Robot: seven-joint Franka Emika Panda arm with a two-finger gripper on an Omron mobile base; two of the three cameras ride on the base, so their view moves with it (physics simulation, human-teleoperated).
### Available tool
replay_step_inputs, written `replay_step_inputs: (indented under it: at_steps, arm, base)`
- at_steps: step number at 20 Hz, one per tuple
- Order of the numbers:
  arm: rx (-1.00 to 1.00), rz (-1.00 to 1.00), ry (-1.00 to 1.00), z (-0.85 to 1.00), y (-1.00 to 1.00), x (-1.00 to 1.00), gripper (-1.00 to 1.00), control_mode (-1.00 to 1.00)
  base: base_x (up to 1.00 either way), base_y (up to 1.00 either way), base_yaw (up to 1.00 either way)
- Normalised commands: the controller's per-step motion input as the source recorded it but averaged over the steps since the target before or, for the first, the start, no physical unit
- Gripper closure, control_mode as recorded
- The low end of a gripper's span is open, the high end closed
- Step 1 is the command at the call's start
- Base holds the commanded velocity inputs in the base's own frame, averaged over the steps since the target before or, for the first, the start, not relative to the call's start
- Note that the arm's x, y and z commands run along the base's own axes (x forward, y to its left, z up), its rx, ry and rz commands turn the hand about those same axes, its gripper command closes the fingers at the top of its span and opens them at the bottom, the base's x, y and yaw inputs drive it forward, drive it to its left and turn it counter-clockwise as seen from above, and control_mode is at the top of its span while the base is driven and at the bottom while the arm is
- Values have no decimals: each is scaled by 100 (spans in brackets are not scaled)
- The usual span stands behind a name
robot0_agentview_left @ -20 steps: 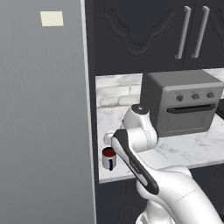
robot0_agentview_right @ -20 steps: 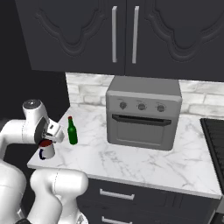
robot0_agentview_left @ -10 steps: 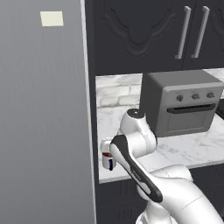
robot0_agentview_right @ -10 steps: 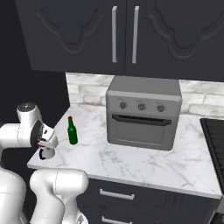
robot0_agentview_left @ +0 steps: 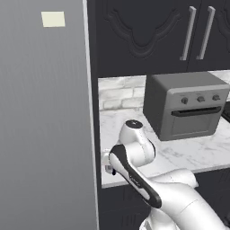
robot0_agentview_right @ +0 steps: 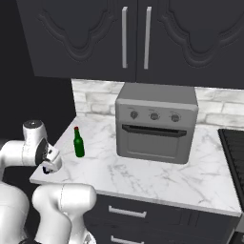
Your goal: Place the microwavable item in the microwave. Then, close the microwave door and press the start button.
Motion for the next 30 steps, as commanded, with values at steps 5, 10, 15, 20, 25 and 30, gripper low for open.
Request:
replay_step_inputs:
  at_steps: [5, 10, 15, 20, 25, 30]
  arm:
    - [-4, 0, 1, -5, 23, 15, -100, -100]
    - [-13, -2, 0, -12, 7, 5, -100, -100]
    - [-13, -1, 0, -30, 0, 20, -100, -100]
    - [0, 2, 0, -19, 1, 42, -100, -100]
    - [7, 5, 0, -23, 0, 36, -100, -100]
    - [2, 1, 2, -34, 1, 6, -100, -100]
  base:
    - [0, 0, 0]
    - [0, 0, 0]
    - [0, 0, 0]
    - [0, 0, 0]
    - [0, 0, 0]
    - [0, 0, 0]
